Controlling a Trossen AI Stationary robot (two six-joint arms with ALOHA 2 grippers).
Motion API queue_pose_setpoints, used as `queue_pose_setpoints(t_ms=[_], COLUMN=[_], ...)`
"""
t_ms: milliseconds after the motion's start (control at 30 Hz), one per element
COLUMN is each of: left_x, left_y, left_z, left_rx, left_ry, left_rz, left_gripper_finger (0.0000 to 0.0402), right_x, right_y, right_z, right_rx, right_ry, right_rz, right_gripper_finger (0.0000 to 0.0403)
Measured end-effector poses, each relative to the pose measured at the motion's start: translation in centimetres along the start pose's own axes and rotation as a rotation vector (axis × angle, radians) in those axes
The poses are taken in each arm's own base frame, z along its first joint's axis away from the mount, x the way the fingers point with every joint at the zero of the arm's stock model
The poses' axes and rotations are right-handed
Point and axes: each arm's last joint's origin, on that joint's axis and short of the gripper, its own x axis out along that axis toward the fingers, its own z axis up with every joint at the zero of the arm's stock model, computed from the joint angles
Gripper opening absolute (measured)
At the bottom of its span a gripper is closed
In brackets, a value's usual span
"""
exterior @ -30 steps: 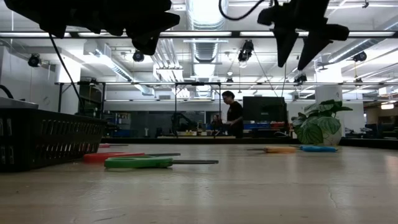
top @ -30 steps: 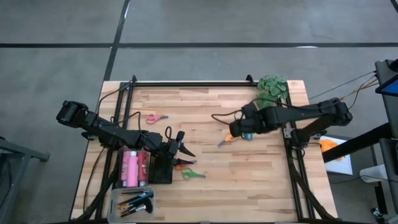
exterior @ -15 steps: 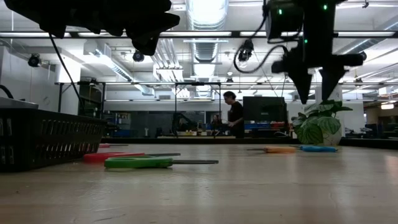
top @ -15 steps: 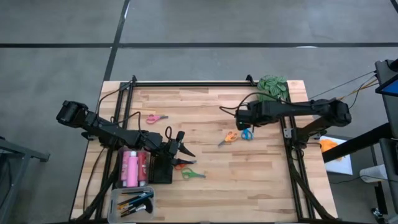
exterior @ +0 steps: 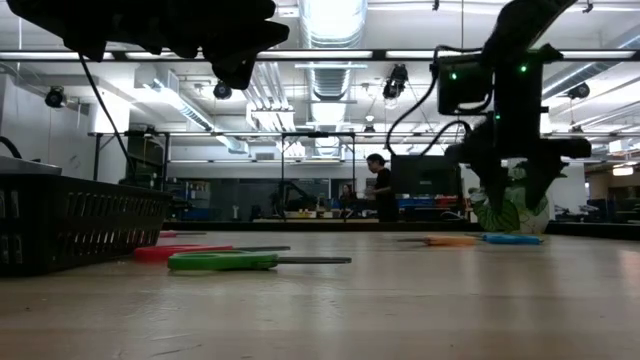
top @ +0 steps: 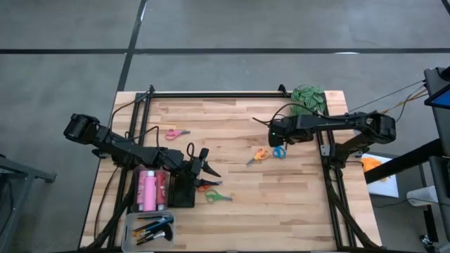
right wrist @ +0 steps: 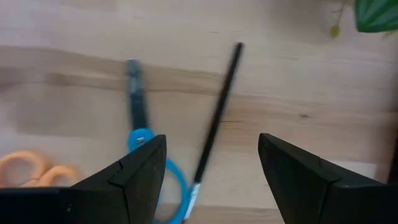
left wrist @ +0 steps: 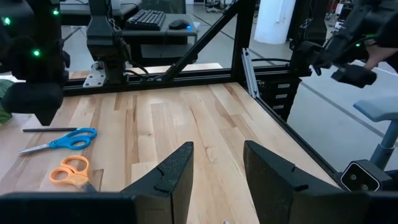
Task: Pick & Place Paint Supplies
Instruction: Put the silver paint brush into the transparent bin
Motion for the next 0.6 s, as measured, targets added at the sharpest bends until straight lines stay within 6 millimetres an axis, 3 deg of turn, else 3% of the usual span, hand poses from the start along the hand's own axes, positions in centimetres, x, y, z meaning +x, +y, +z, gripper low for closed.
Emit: queue_pose_setpoints(t_ms=[600], left_x=[0.0], left_y=[0.0], left_z=[0.0], left_rx=[-0.001], left_ry=[0.001], left_rz=[0.000], left_gripper_finger=[0.0143], right_x=[1.4], right_y=[-0.6], right_z=[1.5], right_rx=[0.048], right_ry=[-0.006], right_rz=[0.043], right_gripper_finger=[0.0253])
